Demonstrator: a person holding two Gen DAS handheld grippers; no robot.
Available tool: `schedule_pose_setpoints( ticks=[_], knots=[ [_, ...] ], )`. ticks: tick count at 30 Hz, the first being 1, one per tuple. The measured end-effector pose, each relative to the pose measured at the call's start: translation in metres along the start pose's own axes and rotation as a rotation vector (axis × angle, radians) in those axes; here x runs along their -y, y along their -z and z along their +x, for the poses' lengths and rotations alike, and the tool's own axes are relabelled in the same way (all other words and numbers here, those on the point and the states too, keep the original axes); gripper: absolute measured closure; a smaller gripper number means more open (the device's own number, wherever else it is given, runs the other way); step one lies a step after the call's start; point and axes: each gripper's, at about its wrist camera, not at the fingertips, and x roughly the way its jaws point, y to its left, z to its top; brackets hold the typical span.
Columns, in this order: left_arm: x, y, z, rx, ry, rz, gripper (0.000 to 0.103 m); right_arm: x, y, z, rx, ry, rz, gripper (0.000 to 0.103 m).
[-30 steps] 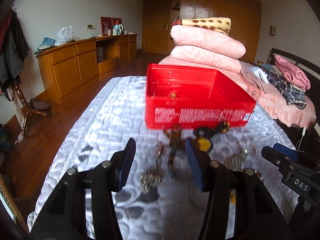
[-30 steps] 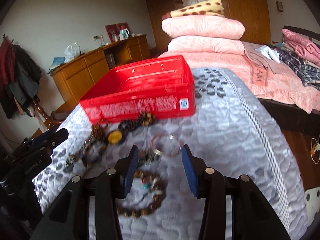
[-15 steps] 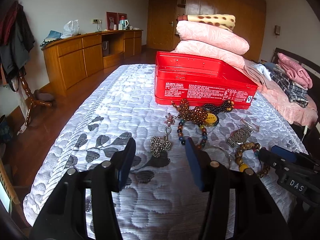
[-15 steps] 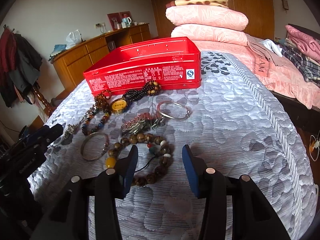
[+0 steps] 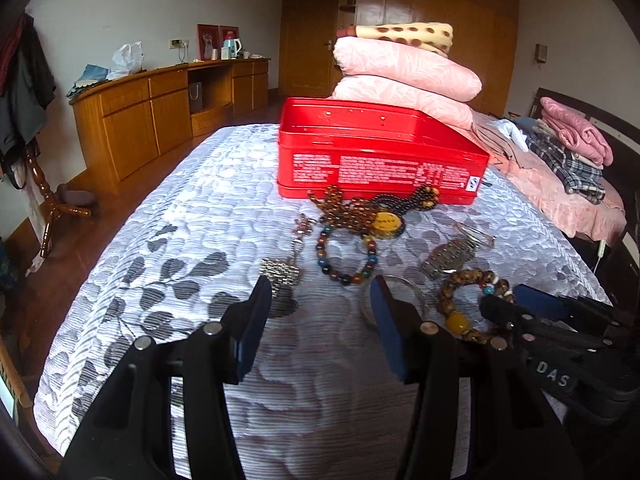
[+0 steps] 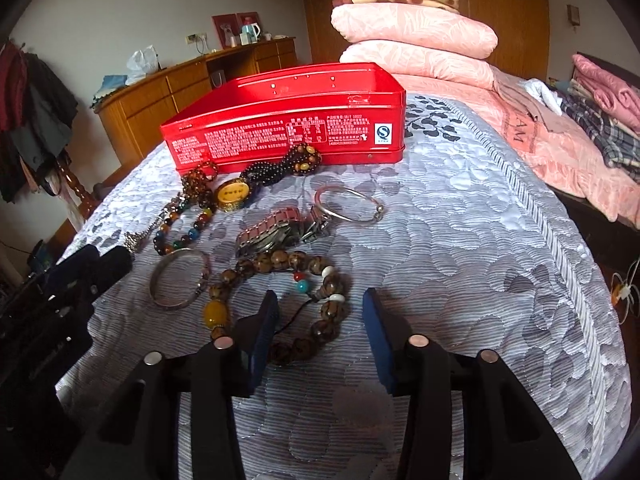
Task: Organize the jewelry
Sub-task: 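Withdraw both tools from the tin back toward the jewelry, then grasp the silver bangle with the left tool while the right tool grasps the brown bead bracelet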
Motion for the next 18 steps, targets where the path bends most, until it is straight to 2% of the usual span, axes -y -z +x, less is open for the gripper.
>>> schedule_pose_setpoints(
  ticks=[2, 6, 18],
  knots=[
    [0.004, 0.001, 0.000, -0.005, 0.008, 0.007, 0.053, 0.002, 0.001, -0.001, 0.003, 0.008, 0.002, 0.076],
    [0.013, 0.004, 0.003, -0.026, 0.029, 0.017, 0.053, 0.009, 0.002, -0.004, 0.006, -0.025, 0.013, 0.090],
    [0.036, 0.007, 0.012, -0.070, 0.067, 0.031, 0.053, 0.034, 0.004, -0.012, 0.017, -0.037, 0.068, 0.092]
  ],
)
